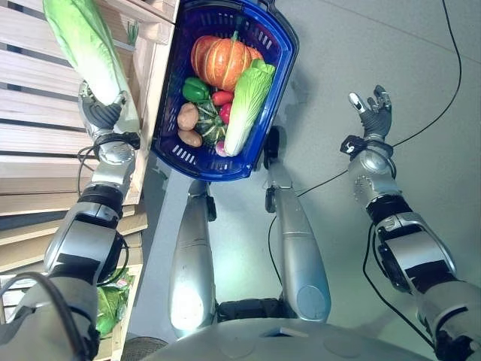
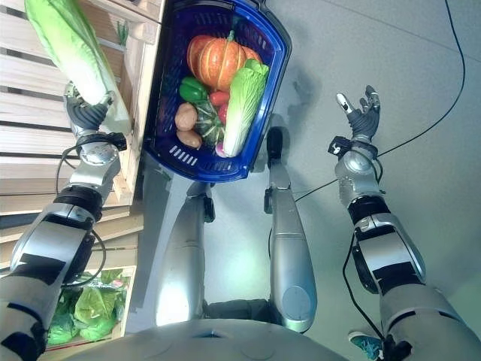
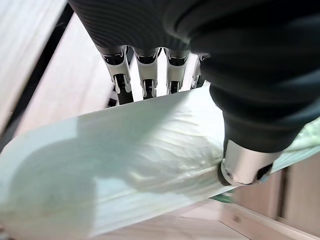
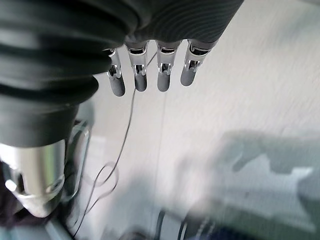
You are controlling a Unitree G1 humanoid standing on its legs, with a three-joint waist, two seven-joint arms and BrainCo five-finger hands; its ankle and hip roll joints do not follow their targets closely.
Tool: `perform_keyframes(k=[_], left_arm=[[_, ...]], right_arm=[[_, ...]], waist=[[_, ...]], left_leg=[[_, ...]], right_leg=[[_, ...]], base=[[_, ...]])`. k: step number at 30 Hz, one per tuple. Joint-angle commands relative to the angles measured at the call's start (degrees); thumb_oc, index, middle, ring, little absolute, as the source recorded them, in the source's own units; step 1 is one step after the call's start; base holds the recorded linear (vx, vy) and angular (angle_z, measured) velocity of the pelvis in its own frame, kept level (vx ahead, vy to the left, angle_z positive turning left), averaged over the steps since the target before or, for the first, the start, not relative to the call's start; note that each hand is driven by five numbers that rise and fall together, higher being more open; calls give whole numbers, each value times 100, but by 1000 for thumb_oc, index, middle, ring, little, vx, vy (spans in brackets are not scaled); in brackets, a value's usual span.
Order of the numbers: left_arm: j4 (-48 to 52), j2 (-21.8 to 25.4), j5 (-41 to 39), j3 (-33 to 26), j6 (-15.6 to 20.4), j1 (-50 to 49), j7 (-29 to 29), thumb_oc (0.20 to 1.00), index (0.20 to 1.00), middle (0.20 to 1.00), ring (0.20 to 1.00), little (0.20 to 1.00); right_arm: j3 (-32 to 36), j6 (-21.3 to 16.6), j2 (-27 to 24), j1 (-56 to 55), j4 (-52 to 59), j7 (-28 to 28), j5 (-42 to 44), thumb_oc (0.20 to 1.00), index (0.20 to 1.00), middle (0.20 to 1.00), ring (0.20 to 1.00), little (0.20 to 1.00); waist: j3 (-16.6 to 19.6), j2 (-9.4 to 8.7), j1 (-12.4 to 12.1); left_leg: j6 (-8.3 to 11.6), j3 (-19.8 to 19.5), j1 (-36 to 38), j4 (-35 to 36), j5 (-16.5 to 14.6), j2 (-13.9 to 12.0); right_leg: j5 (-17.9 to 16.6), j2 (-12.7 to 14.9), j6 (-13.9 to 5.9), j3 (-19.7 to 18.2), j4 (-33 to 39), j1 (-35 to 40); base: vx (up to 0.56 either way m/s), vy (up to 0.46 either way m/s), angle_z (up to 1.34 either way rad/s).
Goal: Pick up fruits and vegetables into the basket
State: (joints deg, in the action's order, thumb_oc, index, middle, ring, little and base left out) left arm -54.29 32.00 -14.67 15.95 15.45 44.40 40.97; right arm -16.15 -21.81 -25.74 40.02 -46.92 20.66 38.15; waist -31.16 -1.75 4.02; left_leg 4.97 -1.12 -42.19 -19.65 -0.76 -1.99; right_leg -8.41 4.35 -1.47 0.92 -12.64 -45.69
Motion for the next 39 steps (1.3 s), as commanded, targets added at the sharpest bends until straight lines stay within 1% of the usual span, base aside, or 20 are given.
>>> perform_keyframes(k=[1, 5, 9, 16, 22, 27, 31, 32, 33, 35, 39], left_arm=[[696, -20, 836, -131, 480, -111, 364, 200, 200, 200, 200, 200], [1198, 18, 1220, 83, 551, -164, 407, 200, 200, 200, 200, 200], [1604, 34, 1468, 178, 472, -177, 254, 200, 200, 200, 200, 200], [2441, 179, 1540, 254, 223, -328, -96, 200, 200, 200, 200, 200], [3006, 246, 1676, 264, -105, -511, -545, 200, 200, 200, 200, 200], [3419, 336, 1820, 369, -281, -591, -986, 200, 200, 200, 200, 200], [3738, 440, 2046, 538, -416, -582, -1360, 200, 200, 200, 200, 200], [3857, 468, 2050, 628, -461, -554, -1552, 200, 200, 200, 200, 200], [3878, 473, 2050, 641, -469, -552, -1595, 200, 200, 200, 200, 200], [3976, 476, 2111, 744, -466, -526, -1878, 200, 200, 200, 200, 200], [4107, 547, 2121, 1064, -472, -401, -2273, 200, 200, 200, 200, 200]], right_arm=[[-9, -266, -138, -351, 676, -63, 67, 1000, 1000, 1000, 1000, 1000], [-48, -302, -166, -527, 1323, -182, 47, 1000, 1000, 1000, 1000, 1000], [12, -316, -146, -649, 1789, -223, -55, 1000, 1000, 1000, 1000, 1000], [111, -223, -88, -874, 2586, -212, -368, 1000, 1000, 1000, 1000, 1000], [179, -84, -50, -1003, 3076, -366, -506, 1000, 1000, 1000, 1000, 1000], [133, 38, -94, -1048, 3379, -794, -310, 1000, 1000, 1000, 1000, 1000], [33, 64, -116, -1083, 3589, -1156, -186, 1000, 1000, 1000, 1000, 1000], [-11, 90, -134, -1080, 3693, -1290, -112, 1000, 1000, 1000, 1000, 1000], [-19, 85, -135, -1083, 3707, -1318, -99, 1000, 1000, 1000, 1000, 1000], [-75, 120, -136, -1059, 3810, -1468, -19, 1000, 1000, 1000, 1000, 1000], [-179, 248, -159, -998, 3974, -1675, 176, 1000, 1000, 1000, 1000, 1000]], waist=[[137, 220, -133], [137, 217, -132], [137, 221, -122], [137, 248, -105], [137, 279, -106], [137, 294, -117], [137, 283, -125], [137, 276, -121], [137, 276, -121], [137, 265, -117], [137, 236, -99]], left_leg=[[-99, 86, 105, 675, 356, 362], [-97, 104, 127, 699, 387, 363], [-102, 131, 188, 735, 388, 357], [-122, 152, 234, 770, 396, 366], [-139, 170, 290, 809, 415, 374], [-150, 185, 312, 853, 431, 363], [-155, 201, 338, 887, 441, 353], [-159, 208, 344, 901, 450, 353], [-160, 210, 344, 903, 453, 353], [-165, 216, 357, 927, 459, 349], [-164, 240, 373, 944, 476, 324]], right_leg=[[937, -342, -161, 320, -460, 356], [908, -331, -170, 349, -454, 387], [892, -318, -194, 349, -423, 458], [857, -294, -229, 351, -381, 515], [831, -276, -252, 356, -345, 579], [822, -261, -265, 368, -312, 606], [800, -244, -288, 392, -277, 636], [788, -249, -294, 396, -267, 639], [786, -249, -295, 397, -265, 639], [776, -255, -307, 394, -253, 643], [741, -258, -327, 388, -247, 649]], base=[[0, 0, 0], [-7, -8, 3], [0, 0, 0], [0, 0, 0], [0, 0, 0], [0, 0, 0], [0, 0, 0], [0, 0, 0], [0, 0, 0], [0, 0, 0], [0, 0, 0]])
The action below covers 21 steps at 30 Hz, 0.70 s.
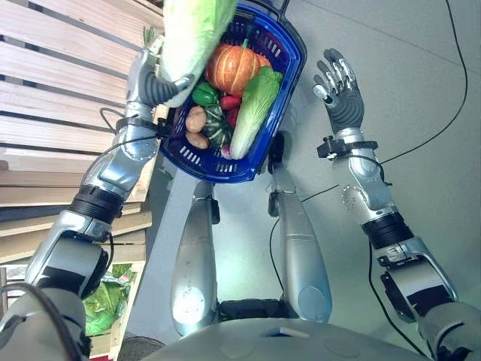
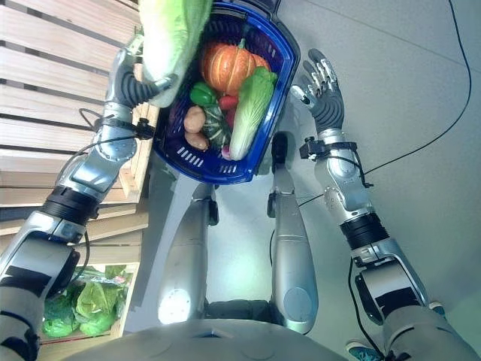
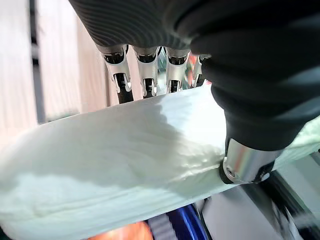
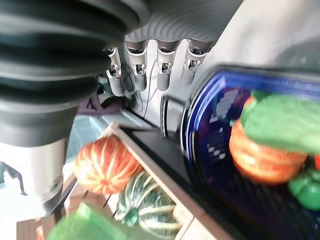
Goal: Pick up fruits and vegetables into the basket
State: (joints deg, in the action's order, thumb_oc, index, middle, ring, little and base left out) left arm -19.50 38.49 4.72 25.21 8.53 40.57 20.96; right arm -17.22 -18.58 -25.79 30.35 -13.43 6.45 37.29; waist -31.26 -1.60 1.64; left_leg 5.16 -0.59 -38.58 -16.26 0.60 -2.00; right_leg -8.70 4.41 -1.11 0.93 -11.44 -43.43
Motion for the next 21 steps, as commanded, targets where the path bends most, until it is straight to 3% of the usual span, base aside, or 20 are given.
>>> perform_keyframes(k=[1, 13, 21], left_arm=[[632, -98, 147, 198, 247, 9, -347, 200, 200, 200, 200, 200], [781, -196, 46, 927, 570, 295, -960, 200, 200, 200, 200, 200], [920, -168, 135, 1142, 518, 399, -1080, 200, 200, 200, 200, 200]], right_arm=[[-104, -59, -160, -5, 637, -289, 312, 1000, 1000, 1000, 1000, 1000], [-522, 193, -173, 274, 744, -816, 1008, 1000, 1000, 1000, 1000, 1000], [-713, 385, -193, 341, 981, -1175, 1320, 1000, 1000, 1000, 1000, 1000]], waist=[[147, 217, 140], [147, 149, 138], [147, 96, 127]], left_leg=[[-186, 186, 29, 623, 346, 323], [-192, 215, 21, 641, 345, 297], [-193, 201, 16, 661, 342, 285]], right_leg=[[761, -267, -368, 383, -356, 429], [702, -282, -404, 380, -331, 403], [680, -290, -422, 382, -320, 388]], base=[[0, 0, 0], [0, 0, 0], [0, 0, 0]])
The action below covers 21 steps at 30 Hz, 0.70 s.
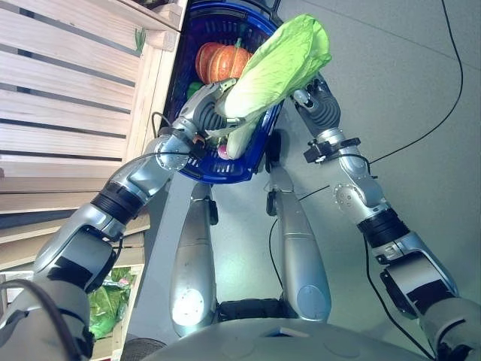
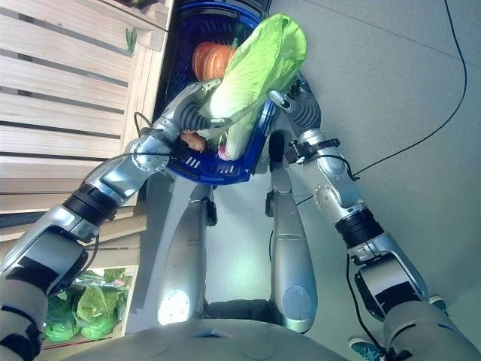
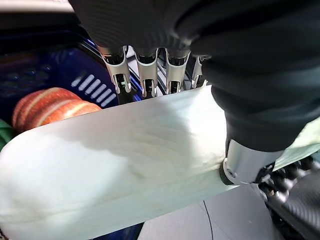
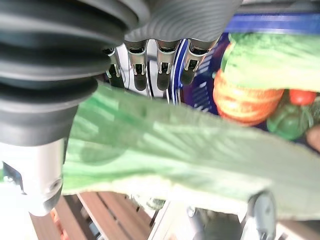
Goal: Pick up fruits and vegetables into the basket
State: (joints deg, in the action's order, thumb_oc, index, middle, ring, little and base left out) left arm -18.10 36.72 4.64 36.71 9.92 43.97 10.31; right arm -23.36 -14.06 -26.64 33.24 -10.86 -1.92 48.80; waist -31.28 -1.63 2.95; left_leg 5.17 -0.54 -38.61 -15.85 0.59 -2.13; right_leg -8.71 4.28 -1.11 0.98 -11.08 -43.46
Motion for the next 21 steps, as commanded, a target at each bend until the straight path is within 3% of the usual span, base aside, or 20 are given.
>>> perform_keyframes(k=[1, 5, 16, 17, 18, 19, 21], left_arm=[[781, 15, 143, 8, 377, 75, -19, 200, 200, 200, 200, 200], [870, 43, 163, 26, 309, 104, -90, 200, 200, 200, 200, 200], [953, 94, 169, 140, 77, 67, -415, 200, 200, 200, 200, 200], [955, 94, 171, 152, 52, 75, -450, 200, 200, 200, 200, 200], [970, 99, 164, 164, 23, 86, -477, 200, 200, 200, 200, 200], [981, 105, 148, 171, 5, 93, -496, 200, 200, 200, 200, 200], [962, 108, 139, 222, -28, 120, -526, 200, 200, 200, 200, 200]], right_arm=[[-130, -16, -117, 82, 753, -376, 184, 1000, 1000, 1000, 1000, 1000], [-223, 137, -175, 150, 891, -459, 227, 1000, 1000, 1000, 1000, 1000], [-398, 127, -274, 247, 1240, -597, 281, 1000, 1000, 1000, 1000, 1000], [-409, 115, -270, 252, 1261, -621, 277, 733, 733, 733, 733, 733], [-416, 110, -266, 250, 1296, -631, 273, 564, 564, 564, 564, 564], [-420, 90, -263, 248, 1317, -615, 251, 238, 238, 238, 238, 238], [-446, 43, -267, 284, 1324, -624, 308, 200, 200, 200, 200, 200]], waist=[[149, 94, -6], [149, 84, -20], [149, 56, -42], [149, 53, -42], [149, 52, -40], [149, 51, -38], [149, 49, -36]], left_leg=[[-194, 195, 11, 612, 342, 295], [-200, 184, 21, 621, 345, 297], [-199, 160, 24, 642, 346, 290], [-199, 158, 26, 643, 344, 289], [-199, 157, 28, 647, 343, 288], [-199, 158, 28, 649, 343, 286], [-195, 166, 8, 627, 343, 283]], right_leg=[[680, -277, -425, 377, -364, 382], [669, -276, -431, 387, -357, 383], [659, -277, -450, 393, -330, 396], [658, -276, -453, 392, -327, 398], [657, -277, -456, 391, -326, 397], [655, -278, -458, 390, -326, 395], [651, -277, -455, 392, -331, 382]], base=[[0, 0, 0], [0, 0, 0], [0, 0, 0], [0, 0, 0], [0, 0, 0], [0, 0, 0], [0, 0, 0]])
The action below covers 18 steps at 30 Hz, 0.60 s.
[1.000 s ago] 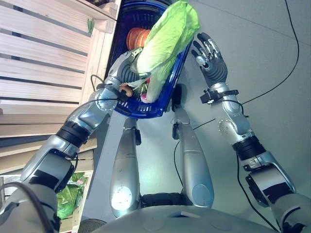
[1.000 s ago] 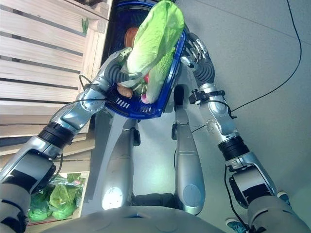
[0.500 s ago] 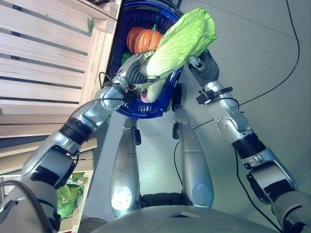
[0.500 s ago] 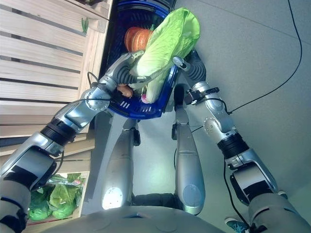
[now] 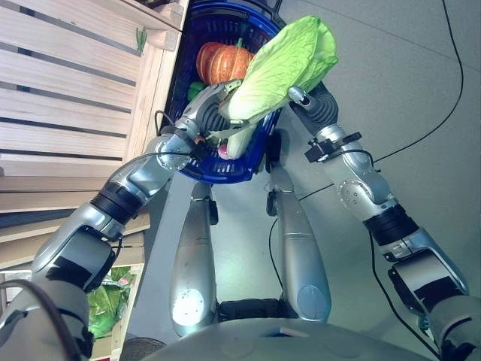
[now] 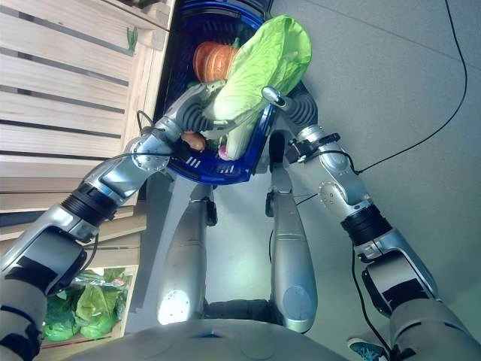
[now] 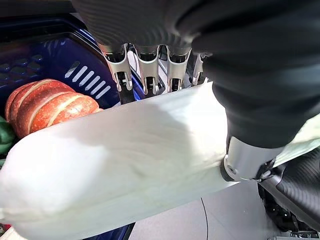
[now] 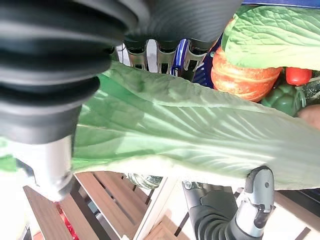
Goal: Pick up fruits and vegetables into the basket
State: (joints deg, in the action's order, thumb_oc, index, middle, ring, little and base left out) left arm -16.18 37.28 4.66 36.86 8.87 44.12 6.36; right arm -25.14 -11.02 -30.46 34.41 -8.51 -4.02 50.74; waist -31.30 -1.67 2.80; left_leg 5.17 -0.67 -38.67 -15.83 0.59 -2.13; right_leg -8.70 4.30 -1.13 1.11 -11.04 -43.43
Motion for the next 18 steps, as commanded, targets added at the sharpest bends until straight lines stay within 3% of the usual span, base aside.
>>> perform_keyframes(k=[1, 16, 17, 18], left_arm=[[775, 52, 129, 206, 65, 104, -144, 200, 200, 200, 200, 200], [848, -12, 117, 276, 8, 99, -167, 200, 200, 200, 200, 200], [848, -16, 98, 264, 12, 81, -95, 260, 260, 260, 260, 260], [860, -30, 61, 258, 3, 71, -20, 636, 636, 636, 636, 636]], right_arm=[[-271, -262, 116, 169, 1089, -421, 123, 200, 200, 200, 200, 200], [-450, -290, 146, 229, 1151, -486, 206, 200, 200, 200, 200, 200], [-445, -288, 145, 228, 1167, -466, 227, 200, 200, 200, 200, 200], [-451, -310, 155, 224, 1163, -449, 210, 200, 200, 200, 200, 200]], waist=[[151, 54, -22], [151, 64, -41], [151, 65, -44], [151, 67, -47]], left_leg=[[-197, 179, 15, 629, 343, 284], [-196, 154, -6, 633, 348, 301], [-197, 154, 0, 635, 347, 303], [-197, 154, -10, 630, 347, 304]], right_leg=[[650, -281, -453, 380, -336, 377], [643, -264, -460, 397, -302, 376], [642, -260, -459, 401, -299, 382], [641, -257, -461, 406, -300, 374]], base=[[0, 0, 0], [0, 0, 0], [0, 0, 0], [0, 0, 0]])
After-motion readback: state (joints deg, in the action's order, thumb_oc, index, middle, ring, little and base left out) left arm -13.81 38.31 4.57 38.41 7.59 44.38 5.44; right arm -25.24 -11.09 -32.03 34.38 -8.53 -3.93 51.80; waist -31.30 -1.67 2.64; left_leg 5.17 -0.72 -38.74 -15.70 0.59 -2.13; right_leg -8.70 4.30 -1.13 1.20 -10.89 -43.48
